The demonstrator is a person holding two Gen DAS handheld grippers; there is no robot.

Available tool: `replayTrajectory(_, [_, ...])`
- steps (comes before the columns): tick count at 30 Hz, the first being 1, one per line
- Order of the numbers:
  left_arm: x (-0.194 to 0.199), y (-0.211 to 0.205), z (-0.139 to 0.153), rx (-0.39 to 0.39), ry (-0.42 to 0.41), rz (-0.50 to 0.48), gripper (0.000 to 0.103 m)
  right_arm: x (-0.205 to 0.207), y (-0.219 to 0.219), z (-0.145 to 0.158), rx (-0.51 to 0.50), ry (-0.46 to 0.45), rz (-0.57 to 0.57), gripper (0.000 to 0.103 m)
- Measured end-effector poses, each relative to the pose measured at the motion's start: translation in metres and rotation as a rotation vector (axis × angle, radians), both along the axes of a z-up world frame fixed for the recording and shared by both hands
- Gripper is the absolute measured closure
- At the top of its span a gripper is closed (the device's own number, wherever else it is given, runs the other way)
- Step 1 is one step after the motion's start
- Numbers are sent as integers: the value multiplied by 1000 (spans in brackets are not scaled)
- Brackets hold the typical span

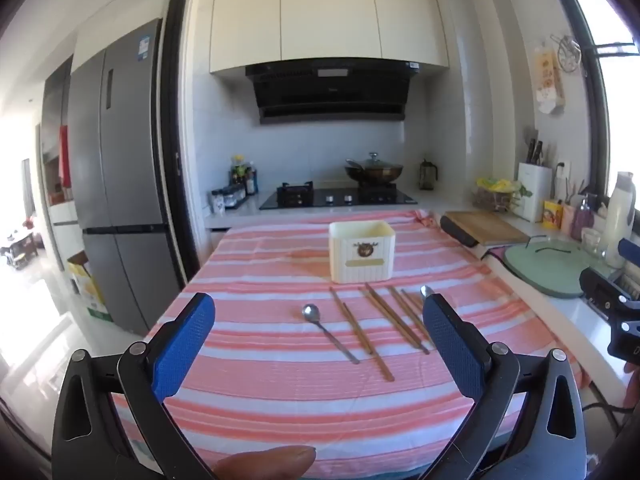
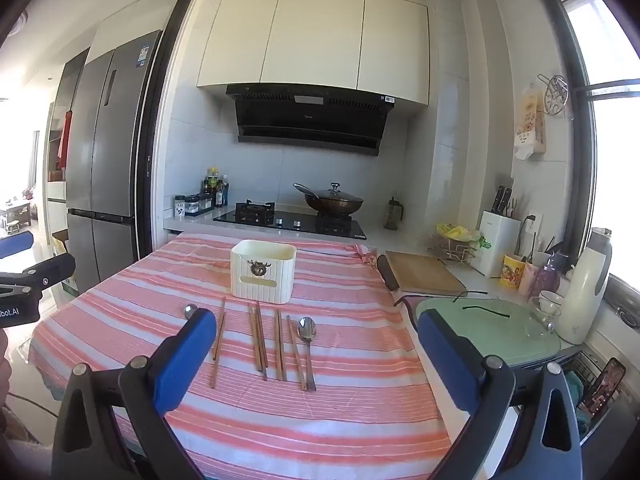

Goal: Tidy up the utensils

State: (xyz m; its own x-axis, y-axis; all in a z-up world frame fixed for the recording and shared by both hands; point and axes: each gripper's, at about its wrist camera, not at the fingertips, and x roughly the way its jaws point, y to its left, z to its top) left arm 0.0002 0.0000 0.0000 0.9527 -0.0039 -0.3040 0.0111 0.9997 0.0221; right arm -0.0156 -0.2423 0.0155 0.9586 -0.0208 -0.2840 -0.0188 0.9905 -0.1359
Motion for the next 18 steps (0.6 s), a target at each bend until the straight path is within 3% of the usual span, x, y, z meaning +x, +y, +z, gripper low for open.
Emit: replayTrajectory(18, [2, 1, -2, -3, 18, -3, 0, -1, -2, 2, 7, -21, 0, 0])
